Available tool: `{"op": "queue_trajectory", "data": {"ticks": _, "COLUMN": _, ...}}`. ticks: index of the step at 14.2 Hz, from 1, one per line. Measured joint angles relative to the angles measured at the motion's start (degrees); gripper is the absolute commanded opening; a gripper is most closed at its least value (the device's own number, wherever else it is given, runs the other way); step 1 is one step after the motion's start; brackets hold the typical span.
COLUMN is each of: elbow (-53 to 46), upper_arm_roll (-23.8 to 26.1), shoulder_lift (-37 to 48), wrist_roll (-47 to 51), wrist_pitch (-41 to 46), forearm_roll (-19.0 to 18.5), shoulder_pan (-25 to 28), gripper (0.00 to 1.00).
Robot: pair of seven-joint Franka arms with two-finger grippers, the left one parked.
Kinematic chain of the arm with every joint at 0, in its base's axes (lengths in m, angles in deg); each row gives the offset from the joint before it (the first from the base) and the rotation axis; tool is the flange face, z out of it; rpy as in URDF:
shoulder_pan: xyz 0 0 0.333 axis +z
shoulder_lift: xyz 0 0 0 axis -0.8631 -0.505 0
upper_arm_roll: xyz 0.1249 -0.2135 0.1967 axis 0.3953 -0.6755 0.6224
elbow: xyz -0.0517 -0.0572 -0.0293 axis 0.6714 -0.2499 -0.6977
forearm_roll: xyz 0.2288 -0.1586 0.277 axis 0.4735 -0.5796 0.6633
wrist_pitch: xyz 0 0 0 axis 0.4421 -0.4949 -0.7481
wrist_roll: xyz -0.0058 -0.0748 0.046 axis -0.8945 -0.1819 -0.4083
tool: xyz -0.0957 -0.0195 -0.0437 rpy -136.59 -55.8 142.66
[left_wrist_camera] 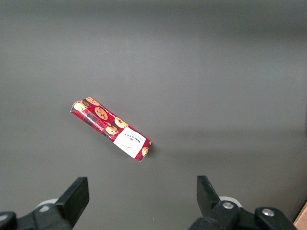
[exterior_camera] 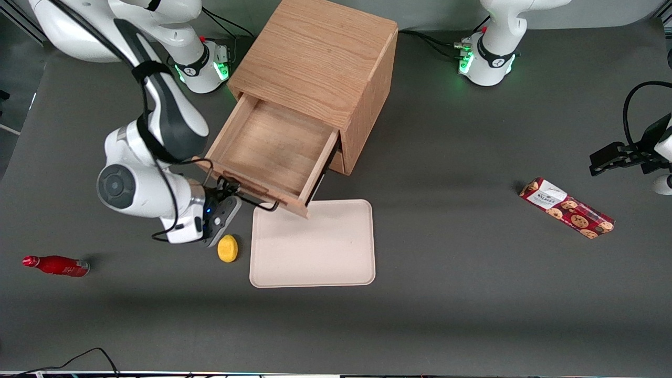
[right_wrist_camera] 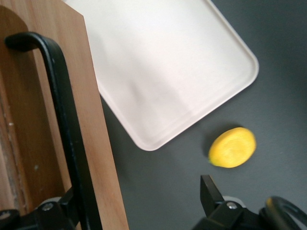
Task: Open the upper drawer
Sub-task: 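Pull the upper drawer outward by its handle with the right gripper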
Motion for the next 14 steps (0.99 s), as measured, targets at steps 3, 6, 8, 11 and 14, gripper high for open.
{"op": "queue_trajectory", "data": {"ticks": 3, "elbow": -3.4, "upper_arm_roll": -1.9, "shoulder_lift": -2.0, "wrist_roll": -3.0, "wrist_pitch": 1.1, "forearm_roll": -1.0, "shoulder_pan": 0.0, "gripper": 1.0}}
{"op": "queue_trajectory", "data": {"ticks": 6, "elbow": -6.5, "upper_arm_roll": -2.5, "shoulder_lift": -3.5, "wrist_roll": -4.6, "wrist_pitch": 3.3, "forearm_roll": -1.0, "shoulder_pan": 0.0, "gripper": 1.0}}
{"op": "queue_trajectory", "data": {"ticks": 8, "elbow": -9.4, "upper_arm_roll": -2.5, "shoulder_lift": -3.4, "wrist_roll": -2.3, "wrist_pitch": 7.8, "forearm_roll": -1.0, "shoulder_pan": 0.4, "gripper": 1.0}}
{"op": "queue_trajectory", "data": {"ticks": 11, "elbow": -16.0, "upper_arm_roll": -2.3, "shoulder_lift": -1.0, "wrist_roll": 5.0, "wrist_pitch": 17.9, "forearm_roll": -1.0, "shoulder_pan": 0.5, "gripper": 1.0}}
{"op": "queue_trajectory", "data": {"ticks": 14, "elbow": -18.4, "upper_arm_roll": -2.4, "shoulder_lift": 6.8, "wrist_roll": 18.9, "wrist_pitch": 25.6, "forearm_roll": -1.2, "shoulder_pan": 0.3, "gripper": 1.0}}
